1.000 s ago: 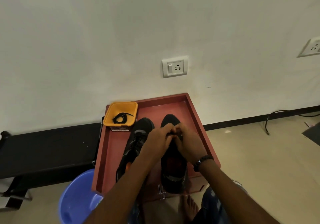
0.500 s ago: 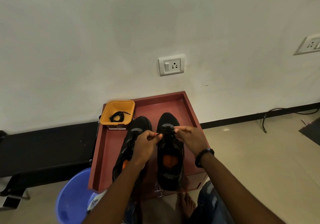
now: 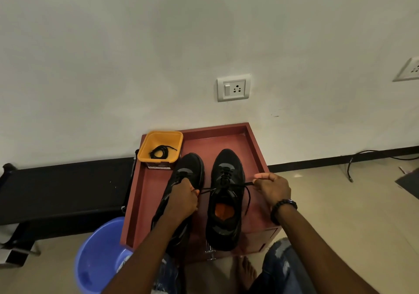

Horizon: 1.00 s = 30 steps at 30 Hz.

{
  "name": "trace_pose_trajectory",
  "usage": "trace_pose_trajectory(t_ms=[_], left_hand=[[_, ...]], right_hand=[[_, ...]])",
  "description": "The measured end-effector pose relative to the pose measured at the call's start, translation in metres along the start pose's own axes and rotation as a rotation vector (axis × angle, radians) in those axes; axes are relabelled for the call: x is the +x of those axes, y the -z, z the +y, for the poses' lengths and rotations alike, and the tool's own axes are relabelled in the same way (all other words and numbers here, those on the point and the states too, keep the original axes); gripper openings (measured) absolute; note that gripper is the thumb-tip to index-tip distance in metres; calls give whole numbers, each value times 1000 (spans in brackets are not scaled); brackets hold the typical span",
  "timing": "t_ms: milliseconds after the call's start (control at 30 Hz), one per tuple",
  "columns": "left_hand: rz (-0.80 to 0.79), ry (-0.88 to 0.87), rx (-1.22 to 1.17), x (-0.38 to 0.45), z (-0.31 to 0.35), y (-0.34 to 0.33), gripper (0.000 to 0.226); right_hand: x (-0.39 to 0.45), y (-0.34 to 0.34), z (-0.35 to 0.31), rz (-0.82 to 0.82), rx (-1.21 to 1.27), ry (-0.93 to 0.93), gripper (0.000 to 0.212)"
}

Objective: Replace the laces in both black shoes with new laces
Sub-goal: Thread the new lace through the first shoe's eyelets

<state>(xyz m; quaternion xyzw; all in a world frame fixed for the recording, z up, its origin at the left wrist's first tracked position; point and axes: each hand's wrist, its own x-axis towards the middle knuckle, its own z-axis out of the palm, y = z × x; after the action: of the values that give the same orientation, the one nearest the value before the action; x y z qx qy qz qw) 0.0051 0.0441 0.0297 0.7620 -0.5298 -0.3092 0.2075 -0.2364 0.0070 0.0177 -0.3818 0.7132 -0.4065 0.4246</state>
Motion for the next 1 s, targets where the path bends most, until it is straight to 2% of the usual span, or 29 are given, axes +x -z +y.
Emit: trace_pose_trajectory(t_ms=[300,367,433,467,500,567,600,667,733,867,933,1000], left_hand=[[33,43,-52,11,-10,-9,8],[24,55,-86,6,-8,-8,12],[-26,49,-165,-2,-3,-7,12],[-75,44,-209,-7,1,-6,9],[-137,51,-258,-10,2,-7,18],[-295,115,-384,-17,6,-11,52],[-353,137,-388,-19,8,-14,64],[-390,93,-248,-21,10,-24,75],[-323,49,-129,-21,13,-31,71],[-226,68,-101,-21,18,-40,56],[-215,70,-81,-22,19,-42,48],[-207,68,-93,-21,17,-43,51]], right_hand=[[-3,0,-2,47,29,-21,22],[-5,-2,4,-14,-13,-36,19],[-9,-2,10,-116,-163,31,6],[-11,-3,13,-156,-232,81,9],[-14,-4,14,-198,-291,122,24],[-27,-8,12,-310,-267,100,34],[-35,-12,11,-395,-235,69,35],[-48,-22,13,-555,-301,91,53],[-55,-30,16,-583,-404,108,66],[-55,-35,15,-521,-504,75,77],[-51,-35,14,-511,-545,81,75],[-47,-33,14,-506,-550,106,71]])
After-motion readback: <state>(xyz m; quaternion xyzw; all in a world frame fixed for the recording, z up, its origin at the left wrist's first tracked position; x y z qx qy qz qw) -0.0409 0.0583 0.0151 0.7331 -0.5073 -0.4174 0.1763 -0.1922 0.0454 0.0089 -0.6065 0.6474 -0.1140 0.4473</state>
